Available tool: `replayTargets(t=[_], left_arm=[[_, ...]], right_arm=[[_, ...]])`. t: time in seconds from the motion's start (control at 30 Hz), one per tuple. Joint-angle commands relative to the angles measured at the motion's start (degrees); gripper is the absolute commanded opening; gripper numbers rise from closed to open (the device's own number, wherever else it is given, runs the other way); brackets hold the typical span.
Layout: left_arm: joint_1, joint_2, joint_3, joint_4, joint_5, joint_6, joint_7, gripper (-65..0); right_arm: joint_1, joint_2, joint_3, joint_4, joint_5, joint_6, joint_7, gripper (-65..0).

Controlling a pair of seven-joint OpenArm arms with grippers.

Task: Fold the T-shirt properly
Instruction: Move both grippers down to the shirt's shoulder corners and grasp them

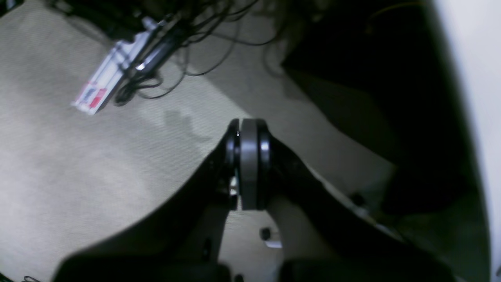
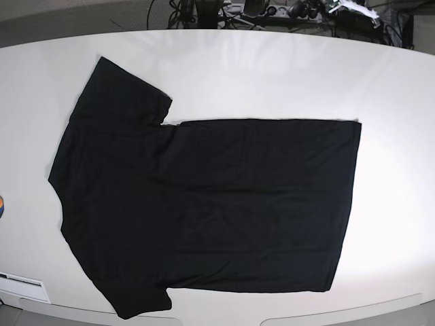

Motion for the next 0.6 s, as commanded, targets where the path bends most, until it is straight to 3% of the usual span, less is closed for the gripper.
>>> replayTargets(t=[0.0,0.17,0.27,0.37,0.43,0.57], left_arm=[[0.61,-0.63,-1.53,2.29,-0.22,0.24,-0.87,-65.0],[0.13,-0.63,-6.64,7.48,2.03,0.57,-1.57,-65.0],[-0.85,-0.63,-7.98,7.85,3.21,0.50,-2.23,-65.0],[-4.02,-0.81,-7.98,7.82,3.19,0.15,-2.75,-65.0],[-7.23,-0.81,-7.96,7.56,3.08,-2.27,-4.00,-65.0],[-13.53,-1.99,-7.65,4.39,1.01,-5.55,-6.78,-65.0]], right_arm=[[-0.98,0.26,-0.02,2.51,-1.53,-1.20,0.44,-65.0],[-1.03,0.24,-0.02,8.02,-2.21,-4.13,0.50,-65.0],[-0.68,0.24,-0.02,8.02,-7.21,-6.23,1.55,-65.0],[3.39,0.24,-0.02,8.02,-7.41,-2.95,2.21,-65.0],[6.75,0.24,-0.02,8.02,-6.43,0.98,3.63,-65.0],[13.60,0.24,-0.02,8.02,-2.12,5.33,5.77,-65.0]])
